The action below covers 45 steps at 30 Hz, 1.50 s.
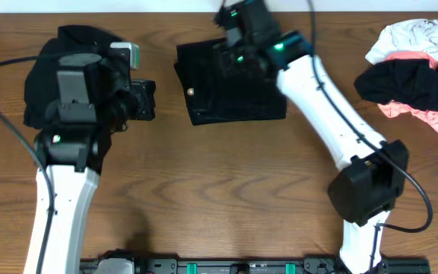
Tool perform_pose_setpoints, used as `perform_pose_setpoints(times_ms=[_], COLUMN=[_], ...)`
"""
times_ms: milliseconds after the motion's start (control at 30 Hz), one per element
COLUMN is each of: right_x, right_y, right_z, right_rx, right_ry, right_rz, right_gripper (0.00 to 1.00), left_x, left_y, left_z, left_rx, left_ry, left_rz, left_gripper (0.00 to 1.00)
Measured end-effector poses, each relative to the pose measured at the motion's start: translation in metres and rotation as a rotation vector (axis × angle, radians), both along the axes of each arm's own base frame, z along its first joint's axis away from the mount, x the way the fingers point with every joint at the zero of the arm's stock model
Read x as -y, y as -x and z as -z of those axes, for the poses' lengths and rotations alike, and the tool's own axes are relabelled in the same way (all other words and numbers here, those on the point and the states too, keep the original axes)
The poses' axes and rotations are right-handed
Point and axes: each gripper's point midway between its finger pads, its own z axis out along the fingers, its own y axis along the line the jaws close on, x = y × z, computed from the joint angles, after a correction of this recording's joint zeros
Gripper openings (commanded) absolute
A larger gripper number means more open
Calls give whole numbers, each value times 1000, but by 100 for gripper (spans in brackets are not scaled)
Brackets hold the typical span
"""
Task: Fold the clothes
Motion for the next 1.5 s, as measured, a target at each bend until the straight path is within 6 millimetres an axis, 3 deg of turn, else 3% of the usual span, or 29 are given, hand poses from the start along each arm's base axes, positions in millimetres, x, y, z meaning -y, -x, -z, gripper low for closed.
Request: perform_pose_setpoints(times_ms=[100, 233, 467, 567, 633, 867, 967, 1000, 1033, 1067, 1100, 1133, 1167, 1233, 1300, 1333, 1367, 1400, 1433, 1467, 1500], right_x=[12, 3, -13, -17, -25, -58, -61, -58, -55, -50, -44, -37, -29, -11, 11, 24, 35, 47, 60, 71, 81], right_y=[-9, -14, -17, -14, -15, -4, 4, 6, 8, 8, 9, 9, 7, 2, -4, -6, -8, -10, -13, -15, -16], right_z=[3, 30, 137, 165, 170, 160, 159, 157, 155, 150, 143, 135, 124, 97, 66, 50, 39, 26, 17, 11, 8], right_rx=[-5, -39, -208, -253, -256, -254, -273, -279, -286, -290, -295, -292, -284, -256, -217, -196, -181, -162, -149, -146, -148], right_ry=[4, 11, 73, 80, 56, -31, -22, -16, -11, -5, 3, 4, 6, 3, -11, -18, -23, -29, -32, -35, -34], right_rz=[40, 43, 83, 91, 78, -15, -28, -25, -22, -14, -4, 10, 27, 57, 99, 117, 135, 154, 177, 200, 221], right_gripper=[1, 1, 1, 1, 1, 1, 1, 1, 1, 4, 16, 32, 45, 61, 66, 65, 58, 36, 8, 1, 1], left_x=[0, 0, 0, 0, 0, 0, 0, 0, 0, 0, 0, 0, 0, 1, 2, 4, 6, 9, 11, 14, 16], left_y=[-6, -11, -11, -11, -11, -10, -10, -11, -12, -13, -15, -18, -21, -30, -41, -47, -53, -58, -66, -71, -77], left_z=[16, 29, 30, 31, 31, 31, 32, 33, 35, 38, 42, 48, 53, 68, 86, 94, 103, 110, 118, 124, 132], left_rx=[-47, -87, -91, -92, -92, -95, -97, -101, -104, -112, -125, -137, -147, -174, -204, -215, -223, -228, -228, -228, -230], left_ry=[-5, -7, -8, -10, -10, -10, -10, -10, -14, -15, -13, -15, -16, -17, -14, -8, 1, 14, 30, 45, 66], left_rz=[-2, -2, -3, -4, -4, -5, -5, -4, -2, -1, -3, -4, -2, -2, -1, 4, 12, 22, 35, 46, 58], left_gripper=[6, 6, 6, 6, 6, 6, 7, 17, 43, 55, 63, 85, 98, 98, 98, 98, 98, 98, 98, 98, 98])
